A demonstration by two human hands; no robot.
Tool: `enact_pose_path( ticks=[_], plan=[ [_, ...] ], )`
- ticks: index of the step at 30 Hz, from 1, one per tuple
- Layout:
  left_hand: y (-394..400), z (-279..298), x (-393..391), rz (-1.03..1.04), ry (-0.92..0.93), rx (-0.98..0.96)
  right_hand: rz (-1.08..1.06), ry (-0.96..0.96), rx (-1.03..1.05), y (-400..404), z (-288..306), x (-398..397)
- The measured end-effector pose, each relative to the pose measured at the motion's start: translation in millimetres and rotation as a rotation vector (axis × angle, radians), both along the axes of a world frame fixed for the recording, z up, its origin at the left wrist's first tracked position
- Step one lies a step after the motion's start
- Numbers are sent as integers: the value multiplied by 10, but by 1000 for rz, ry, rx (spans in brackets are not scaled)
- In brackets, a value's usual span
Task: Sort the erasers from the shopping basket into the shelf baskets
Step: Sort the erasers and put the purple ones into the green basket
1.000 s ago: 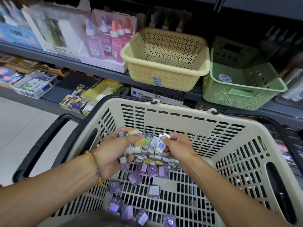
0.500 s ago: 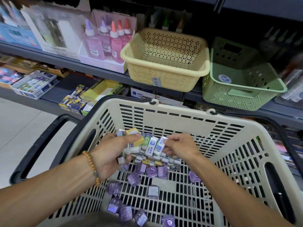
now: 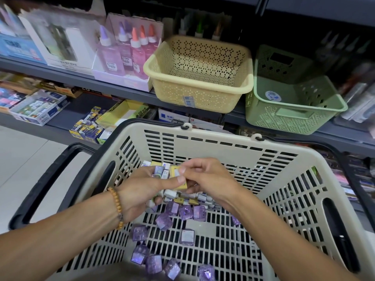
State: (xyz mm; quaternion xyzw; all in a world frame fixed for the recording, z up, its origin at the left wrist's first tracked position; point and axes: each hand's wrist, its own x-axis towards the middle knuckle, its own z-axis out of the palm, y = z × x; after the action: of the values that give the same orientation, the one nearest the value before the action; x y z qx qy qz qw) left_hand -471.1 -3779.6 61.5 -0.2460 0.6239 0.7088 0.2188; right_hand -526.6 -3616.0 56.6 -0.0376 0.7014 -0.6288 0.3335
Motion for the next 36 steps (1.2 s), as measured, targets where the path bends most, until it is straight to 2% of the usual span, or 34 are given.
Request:
enact_pose_path(
  ticks=[4, 6, 11, 15, 19, 23, 26, 28, 32, 36],
  plan=[
    [7, -25, -27, -36, -7, 72, -68, -124, -68, 126, -39, -53],
    [11, -54, -42, -5, -48, 33, -142, -154, -49, 235, -86, -102],
    [9, -126, -64, 34, -92, -68, -237, -3, 334, 460, -283, -170],
    [28, -157, -58, -3, -79, -124, -245, 22, 393, 389, -396, -170],
    [56, -174, -51, -29, -35, -145, -182, 246, 524, 408, -301, -136],
    [88, -189, -60, -35, -2, -135, 22, 107, 243, 279, -118, -45],
    [110, -195, -59, -61, 20, -105, 134, 56, 173, 201, -106, -22],
    [115, -197, -62, -53, -6, -80, 97, 4, 148, 298, -103, -88],
    [118, -187, -80, 59, -89, -37, -115, -68, 196, 735, -128, -277],
    [130, -147, -75, -32, -107, -65, -164, -131, 328, 862, -295, -287]
  ],
)
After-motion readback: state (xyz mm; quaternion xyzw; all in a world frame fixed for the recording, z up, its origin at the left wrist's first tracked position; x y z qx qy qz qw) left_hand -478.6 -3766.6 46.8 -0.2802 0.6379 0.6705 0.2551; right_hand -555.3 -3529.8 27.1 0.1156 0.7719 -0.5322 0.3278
